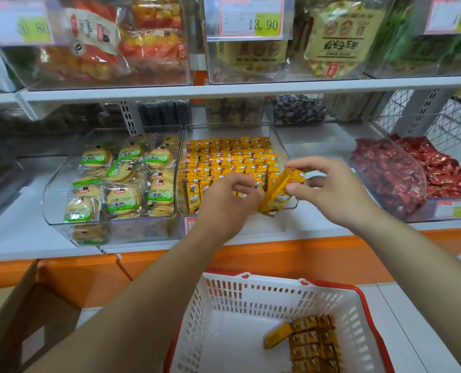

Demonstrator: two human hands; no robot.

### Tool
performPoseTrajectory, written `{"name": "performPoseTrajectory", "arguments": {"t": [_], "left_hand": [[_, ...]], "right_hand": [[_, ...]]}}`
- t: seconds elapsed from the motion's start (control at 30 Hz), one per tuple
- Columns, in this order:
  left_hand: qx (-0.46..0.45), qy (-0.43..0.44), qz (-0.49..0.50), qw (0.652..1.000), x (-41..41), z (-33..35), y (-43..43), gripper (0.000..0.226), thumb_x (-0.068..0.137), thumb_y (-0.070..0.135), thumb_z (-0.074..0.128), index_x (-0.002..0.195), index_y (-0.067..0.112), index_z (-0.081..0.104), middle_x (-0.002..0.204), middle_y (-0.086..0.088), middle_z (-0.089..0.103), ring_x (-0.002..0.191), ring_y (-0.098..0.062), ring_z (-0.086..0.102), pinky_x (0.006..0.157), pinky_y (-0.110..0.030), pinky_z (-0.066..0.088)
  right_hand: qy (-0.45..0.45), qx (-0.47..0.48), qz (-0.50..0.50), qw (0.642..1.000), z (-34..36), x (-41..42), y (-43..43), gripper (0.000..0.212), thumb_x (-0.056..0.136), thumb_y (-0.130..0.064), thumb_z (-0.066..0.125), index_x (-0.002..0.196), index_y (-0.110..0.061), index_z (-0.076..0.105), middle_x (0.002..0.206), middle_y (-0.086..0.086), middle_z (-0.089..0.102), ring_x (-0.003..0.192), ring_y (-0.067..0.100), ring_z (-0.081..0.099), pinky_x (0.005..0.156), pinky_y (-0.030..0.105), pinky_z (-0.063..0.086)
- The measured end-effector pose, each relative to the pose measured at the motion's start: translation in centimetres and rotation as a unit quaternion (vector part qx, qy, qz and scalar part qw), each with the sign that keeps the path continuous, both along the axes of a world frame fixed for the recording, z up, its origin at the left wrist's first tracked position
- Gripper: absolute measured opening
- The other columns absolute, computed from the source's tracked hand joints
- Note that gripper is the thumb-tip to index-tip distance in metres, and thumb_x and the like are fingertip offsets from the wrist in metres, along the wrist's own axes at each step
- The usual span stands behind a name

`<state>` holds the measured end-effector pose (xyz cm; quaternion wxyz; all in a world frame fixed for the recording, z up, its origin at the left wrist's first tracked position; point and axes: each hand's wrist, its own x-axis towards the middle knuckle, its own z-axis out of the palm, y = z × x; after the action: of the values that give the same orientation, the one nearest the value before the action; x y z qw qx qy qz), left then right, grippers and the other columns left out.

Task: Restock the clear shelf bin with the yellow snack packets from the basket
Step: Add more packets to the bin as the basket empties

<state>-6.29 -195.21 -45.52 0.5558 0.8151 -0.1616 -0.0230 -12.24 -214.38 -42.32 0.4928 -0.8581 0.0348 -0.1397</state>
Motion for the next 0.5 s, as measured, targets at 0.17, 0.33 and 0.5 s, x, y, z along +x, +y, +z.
{"name": "performPoseTrajectory", "arguments": {"t": [0.17,0.33,0.5], "left_hand": [[0.206,-0.118,0.01,0.971,6.0,0.2,-1.4,0.028,0.092,0.025,0.072,0.119,0.027,0.065,0.107,0.009,0.065,0.096,-0.011,0.062,0.08,-0.032,0.056],[0.414,-0.179,-0.064,0.89,10.5,-1.5,-3.7,0.06,0.077,0.052,0.082,0.129,0.034,0.058,0.127,0.002,0.058,0.12,-0.023,0.049,0.098,-0.045,0.048],[0.419,-0.238,-0.065,0.874,12.3,-3.9,-4.0,0.06,0.076,0.058,0.078,0.129,0.037,0.058,0.122,0.001,0.057,0.116,-0.024,0.046,0.089,-0.038,0.039]], "right_hand": [[-0.027,-0.059,-0.04,0.997,-0.9,1.8,-1.3,0.039,0.079,-0.014,0.082,0.095,-0.043,0.064,0.099,-0.009,0.071,0.08,0.016,0.071,0.06,0.022,0.05],[-0.038,-0.233,0.003,0.972,-1.2,3.5,-1.9,0.034,0.077,-0.022,0.084,0.109,-0.031,0.073,0.096,-0.009,0.073,0.088,0.006,0.061,0.084,0.028,0.052],[-0.005,-0.32,0.026,0.947,-1.6,7.1,-1.6,0.035,0.079,-0.028,0.082,0.111,-0.036,0.07,0.101,-0.007,0.072,0.102,0.02,0.062,0.09,0.042,0.05]]}}
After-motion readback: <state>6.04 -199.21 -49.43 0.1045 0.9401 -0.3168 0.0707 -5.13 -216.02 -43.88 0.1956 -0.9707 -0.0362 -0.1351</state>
